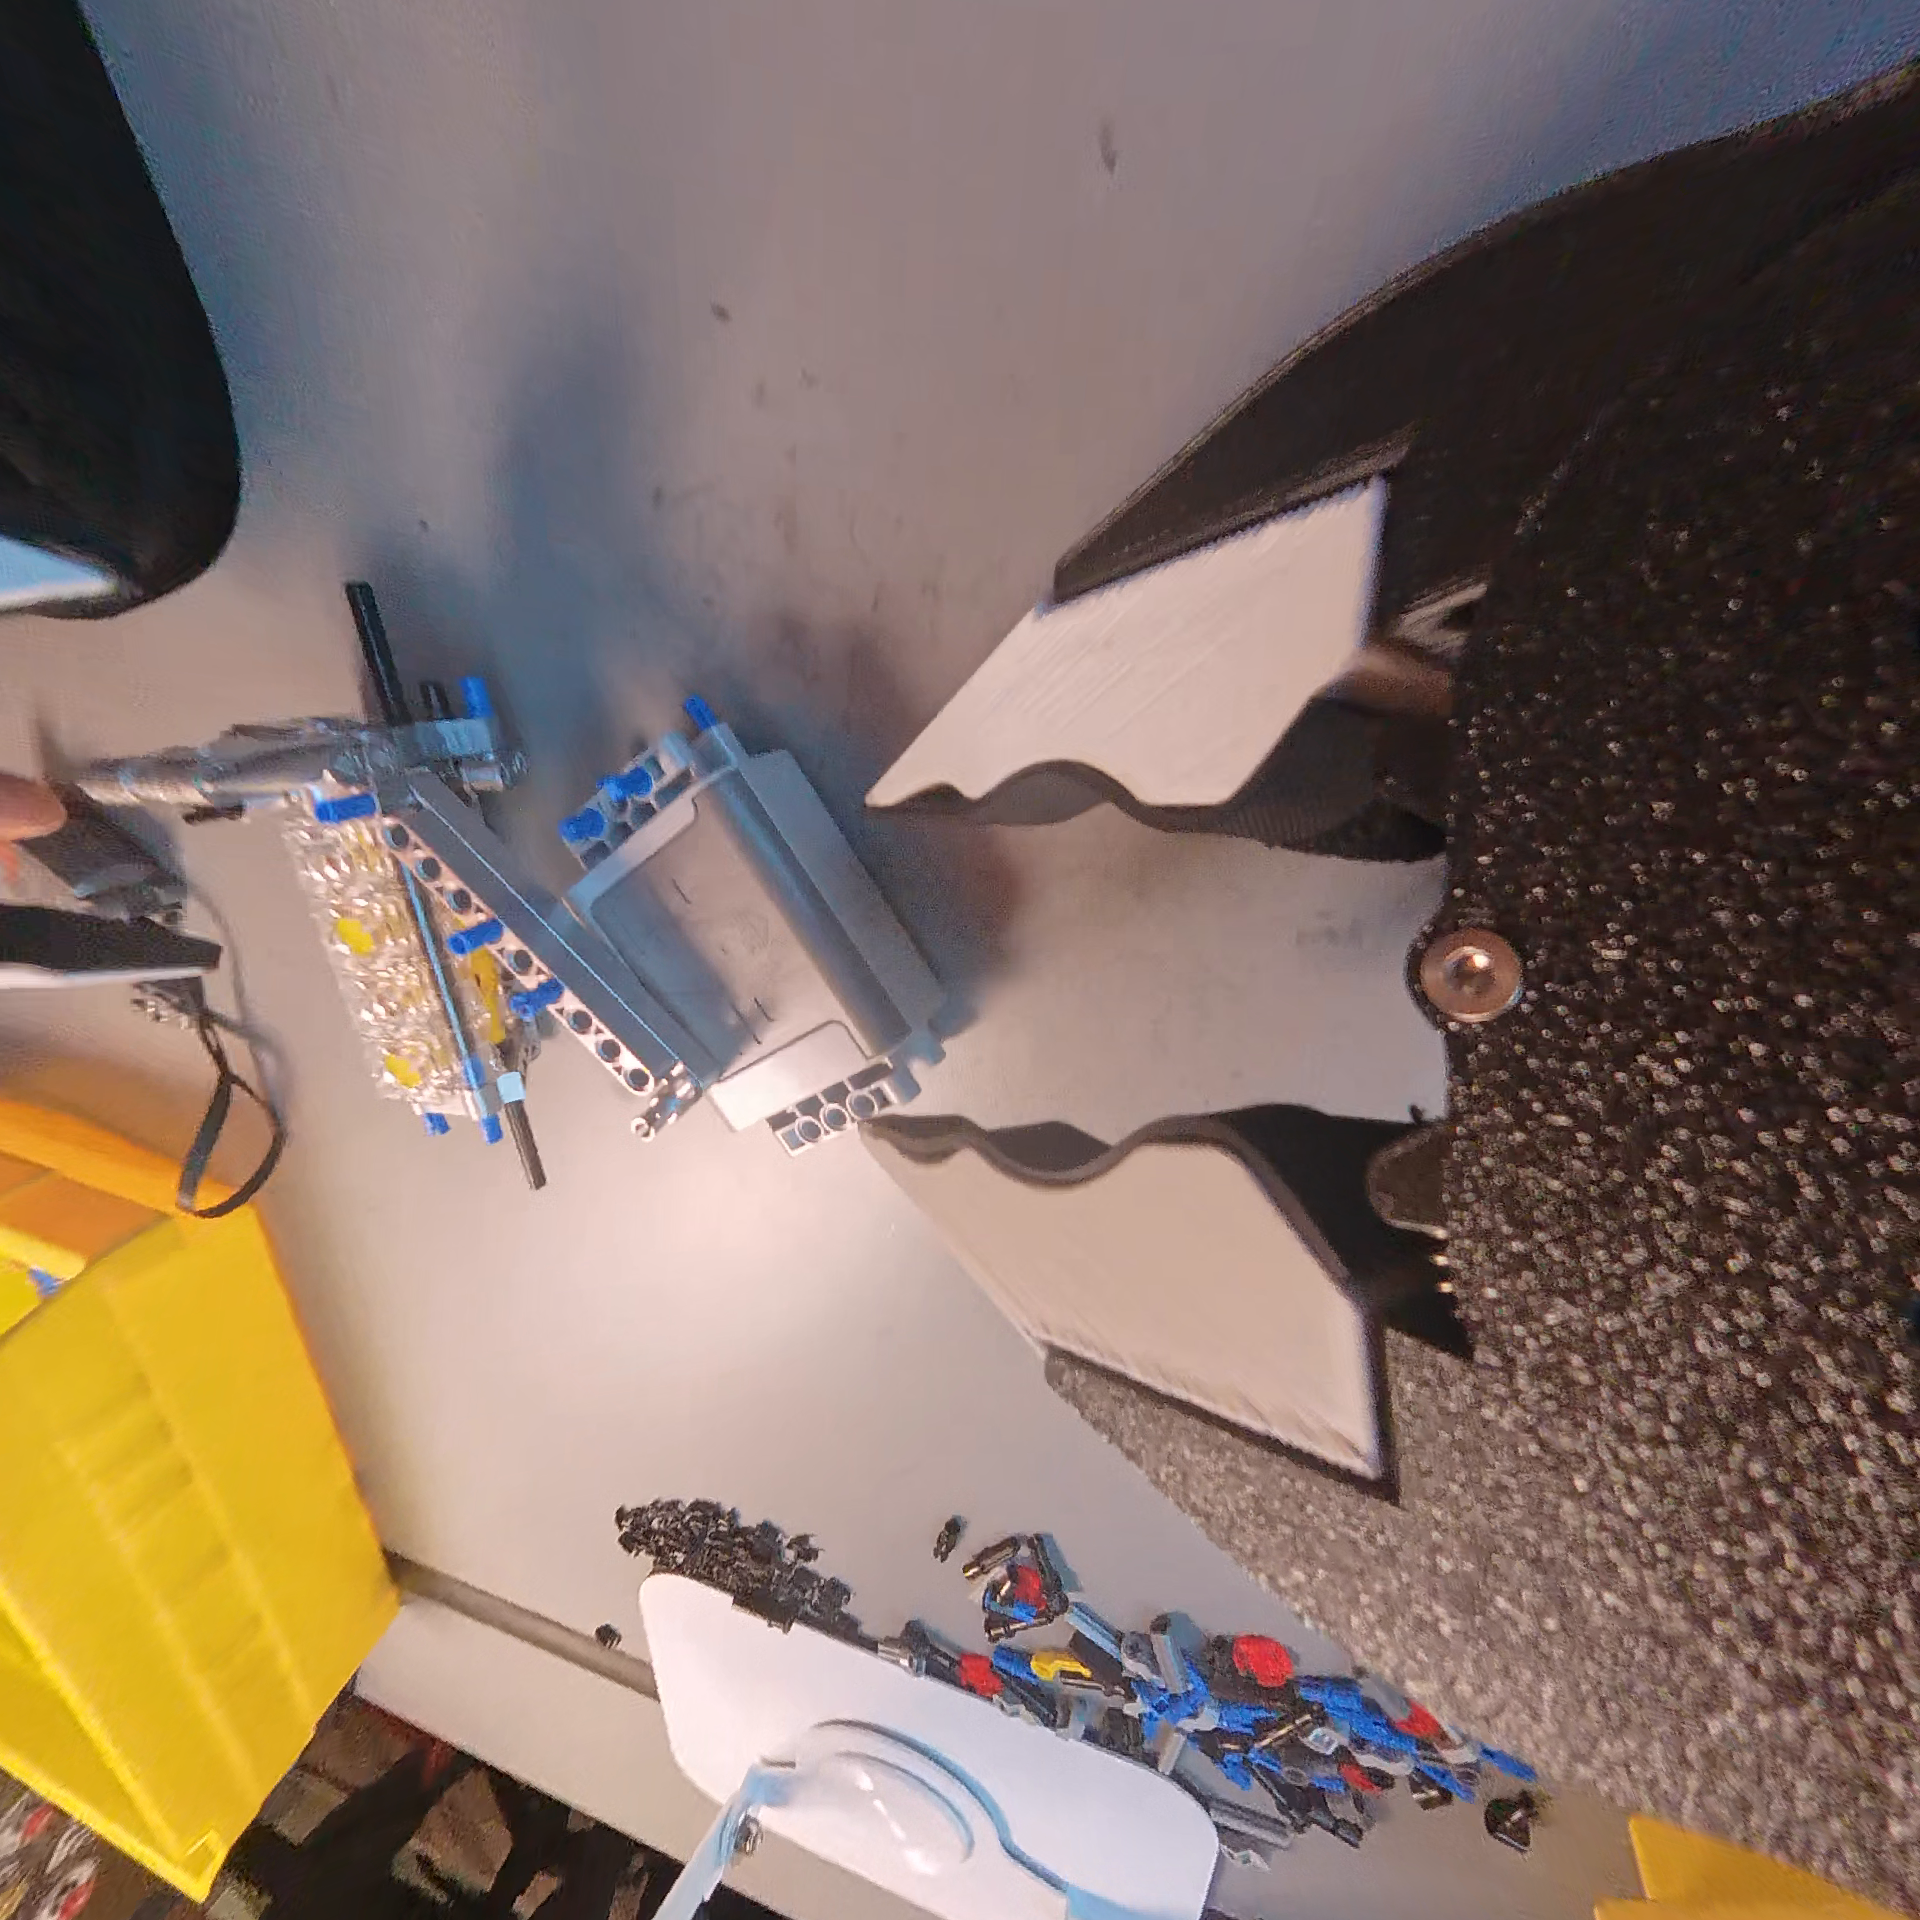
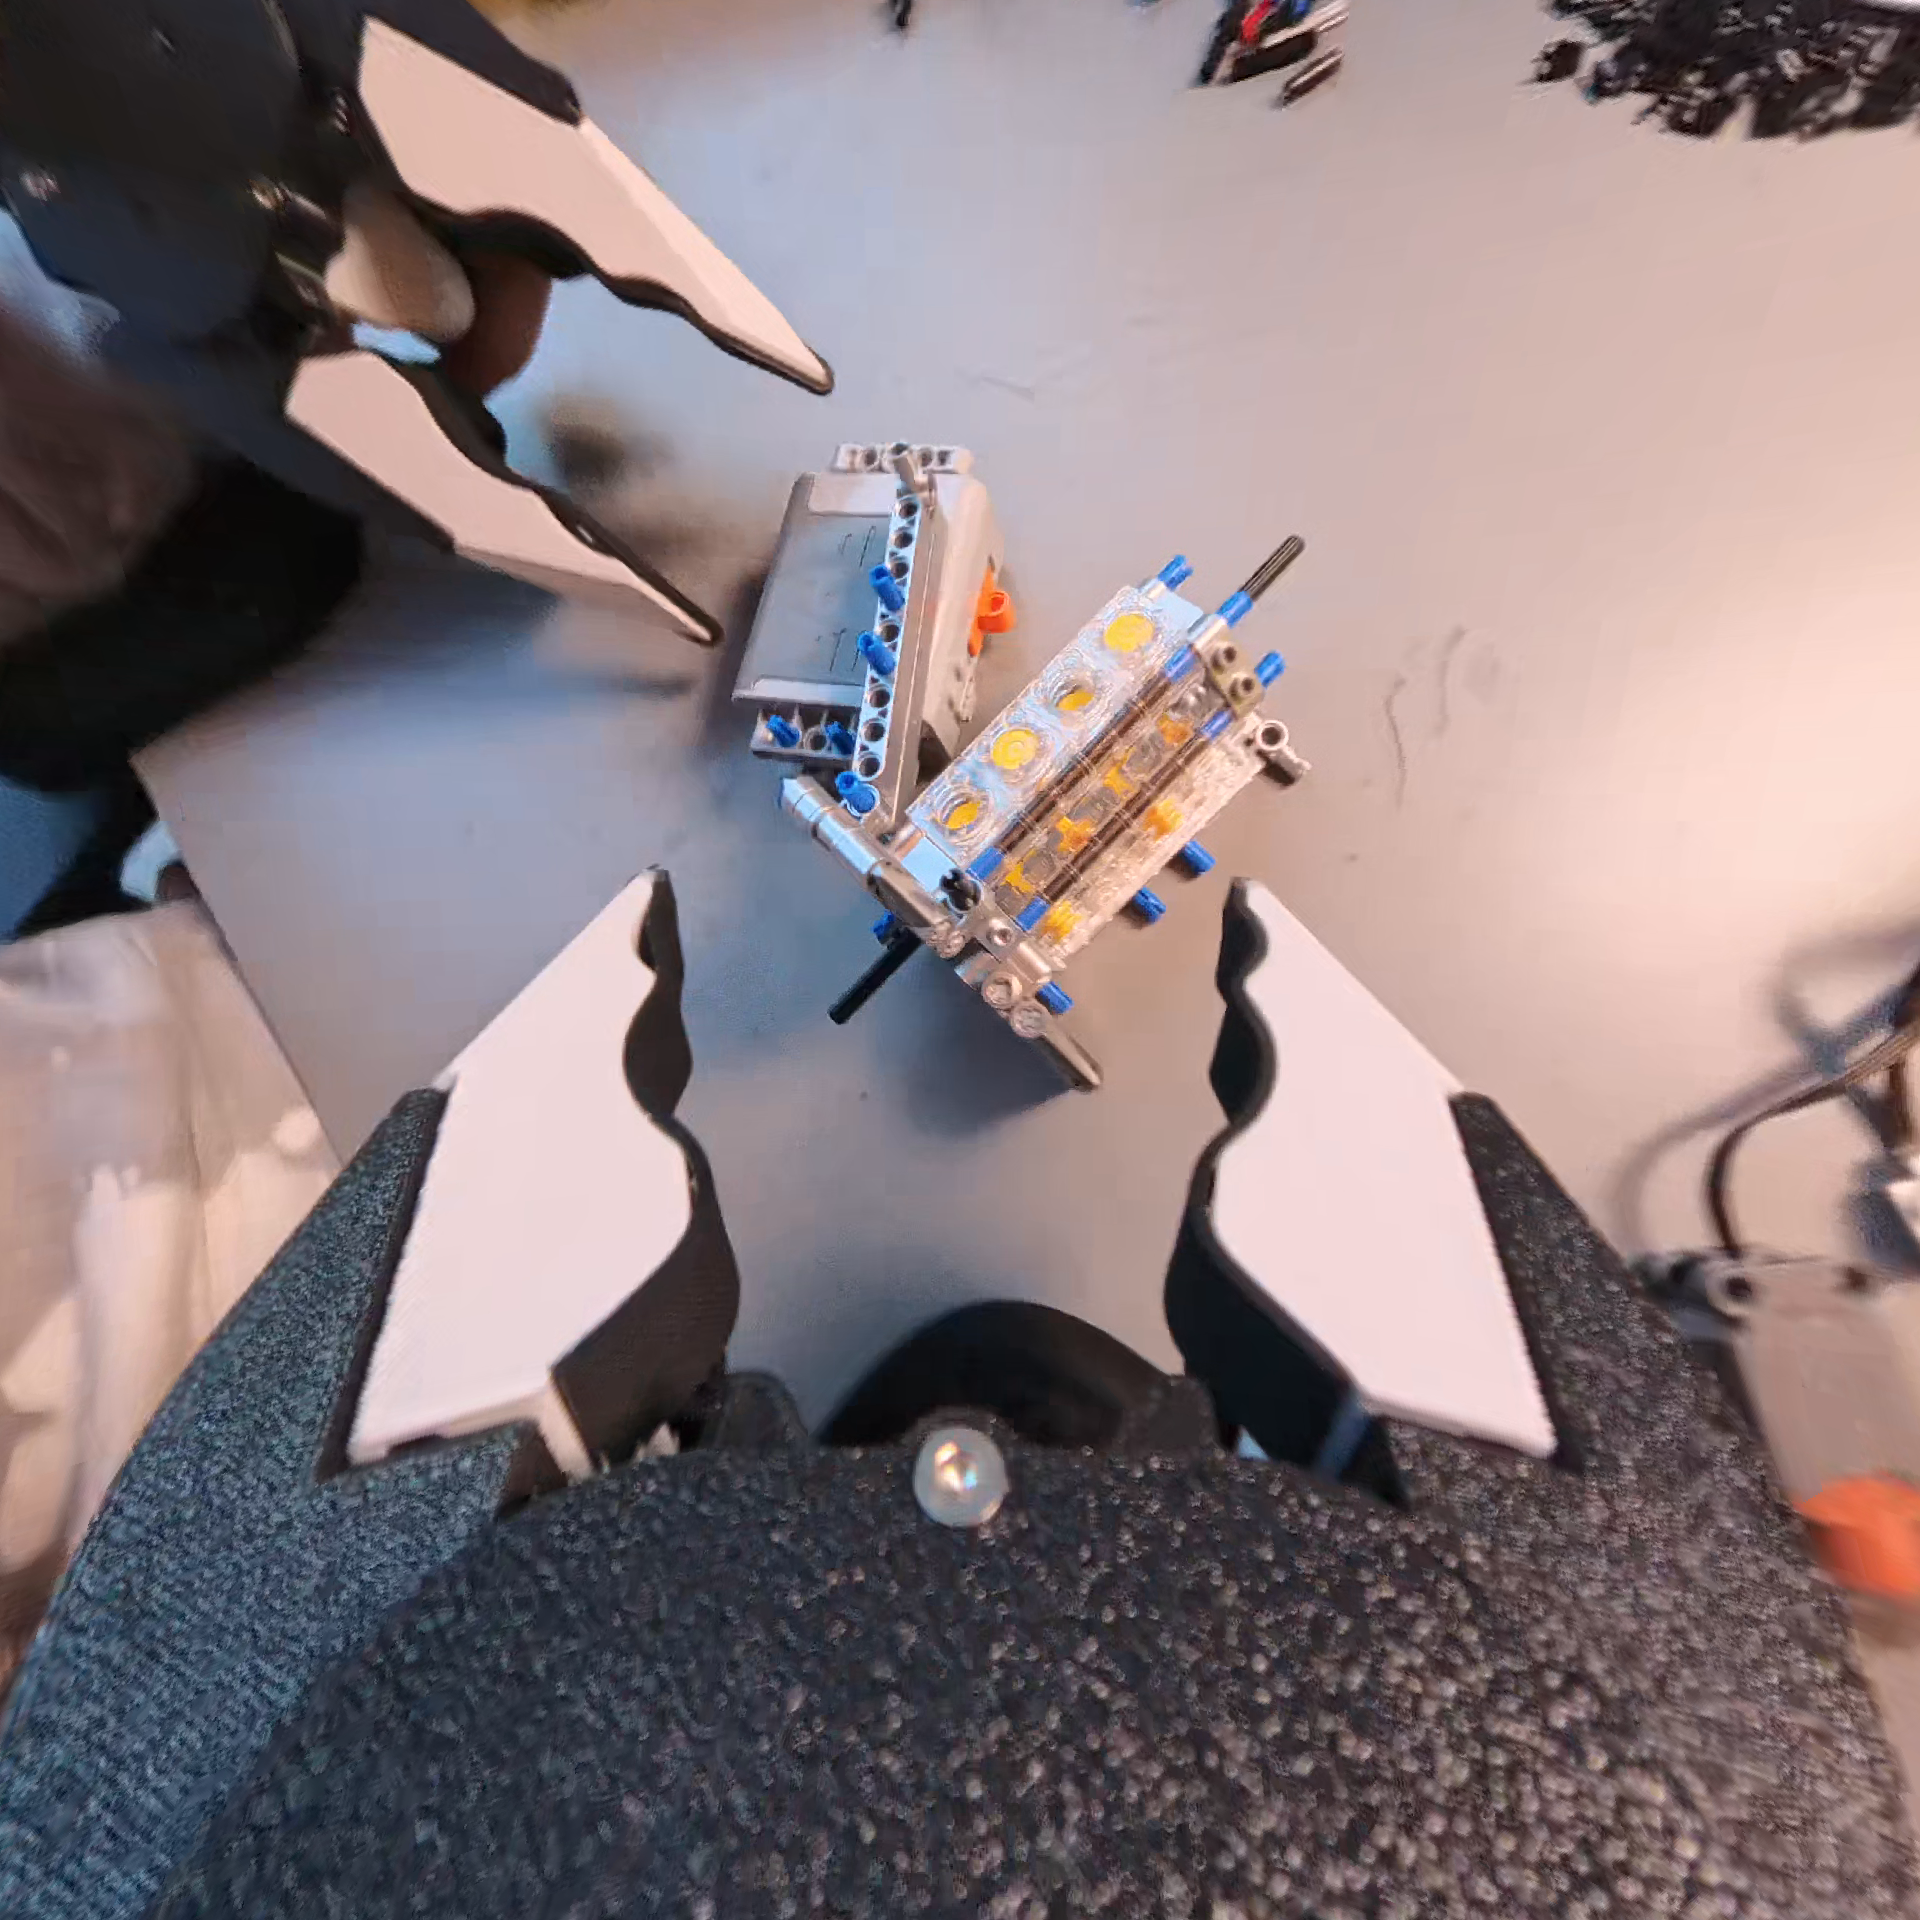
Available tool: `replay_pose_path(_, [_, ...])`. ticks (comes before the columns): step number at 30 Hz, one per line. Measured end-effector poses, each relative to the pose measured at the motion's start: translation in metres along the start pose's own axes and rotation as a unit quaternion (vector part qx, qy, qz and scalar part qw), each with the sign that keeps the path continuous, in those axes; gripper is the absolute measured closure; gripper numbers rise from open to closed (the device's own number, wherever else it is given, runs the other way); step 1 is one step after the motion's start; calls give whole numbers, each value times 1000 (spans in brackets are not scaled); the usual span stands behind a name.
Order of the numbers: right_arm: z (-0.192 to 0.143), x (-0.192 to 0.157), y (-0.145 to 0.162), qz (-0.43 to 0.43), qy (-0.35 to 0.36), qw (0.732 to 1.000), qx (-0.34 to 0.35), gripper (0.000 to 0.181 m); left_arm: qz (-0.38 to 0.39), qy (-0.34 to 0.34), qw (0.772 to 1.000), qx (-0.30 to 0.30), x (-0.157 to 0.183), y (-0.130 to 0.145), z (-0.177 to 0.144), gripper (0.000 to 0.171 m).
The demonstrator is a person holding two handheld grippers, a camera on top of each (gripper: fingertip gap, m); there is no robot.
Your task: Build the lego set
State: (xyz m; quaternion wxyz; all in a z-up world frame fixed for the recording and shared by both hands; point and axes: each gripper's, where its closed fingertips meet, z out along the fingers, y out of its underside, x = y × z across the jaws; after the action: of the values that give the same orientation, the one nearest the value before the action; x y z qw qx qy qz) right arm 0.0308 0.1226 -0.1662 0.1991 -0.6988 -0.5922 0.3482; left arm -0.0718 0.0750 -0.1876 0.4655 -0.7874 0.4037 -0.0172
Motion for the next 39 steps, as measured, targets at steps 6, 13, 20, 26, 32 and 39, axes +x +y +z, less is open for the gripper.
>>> replay_pose_path(6, [28,11,19,-99,136,985,-34,106,-29,91,995,1,-2,-4,31,87])
replay_pose_path(13, [38,17,12,-268,49,959,-74,123,-19,53,998,-25,10,4,24,101])
replay_pose_path(20, [45,23,-12,-270,-114,954,-65,129,-56,54,997,7,15,2,-2,113])
replay_pose_path(26, [46,27,-33,-238,-175,955,-15,129,-130,27,989,60,-16,1,-17,116])
replay_pose_path(32, [24,5,-46,-256,-215,940,67,129,-178,36,974,138,-30,-19,-21,118])
replay_pose_path(39, [4,-39,-50,-345,-222,907,101,129,-231,101,933,257,-38,-44,-49,108])
